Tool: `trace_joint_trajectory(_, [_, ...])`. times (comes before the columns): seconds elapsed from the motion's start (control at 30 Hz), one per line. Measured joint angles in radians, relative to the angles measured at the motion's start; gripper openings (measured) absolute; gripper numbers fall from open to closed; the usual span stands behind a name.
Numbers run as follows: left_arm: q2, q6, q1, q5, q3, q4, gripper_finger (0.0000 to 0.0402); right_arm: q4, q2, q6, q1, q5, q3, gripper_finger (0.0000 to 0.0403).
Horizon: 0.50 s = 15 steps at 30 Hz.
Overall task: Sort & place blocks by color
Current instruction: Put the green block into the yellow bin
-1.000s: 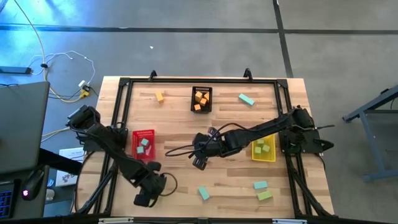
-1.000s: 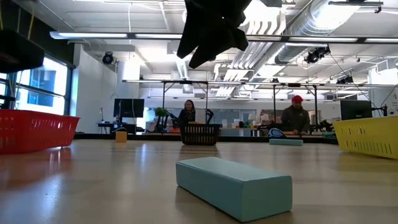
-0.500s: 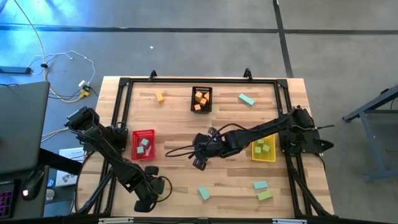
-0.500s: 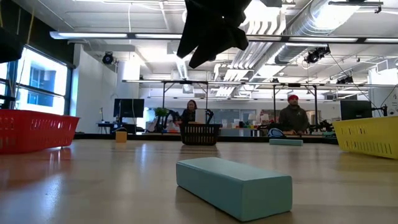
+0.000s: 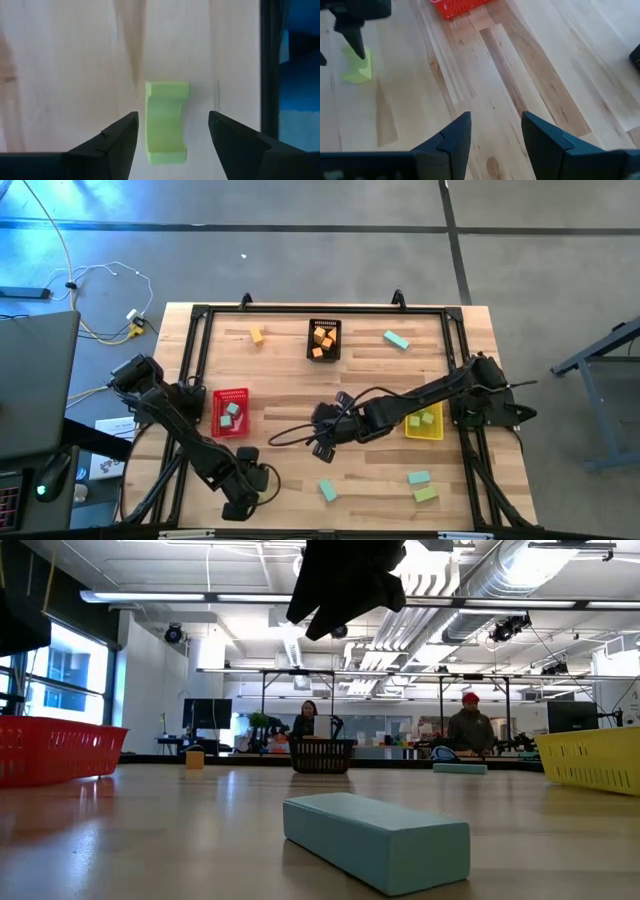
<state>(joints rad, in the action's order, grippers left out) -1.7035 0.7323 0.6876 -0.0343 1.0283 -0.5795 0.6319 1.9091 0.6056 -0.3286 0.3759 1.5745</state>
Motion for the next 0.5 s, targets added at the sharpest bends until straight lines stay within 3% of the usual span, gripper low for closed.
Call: trace_joint_trajectory(0.5, [-0.124, -0.05, -0.004, 0.017, 0.003, -0.001, 0.0227, 0.0, 0.0, 0.0, 0.0, 0.018, 0.0, 0.0158])
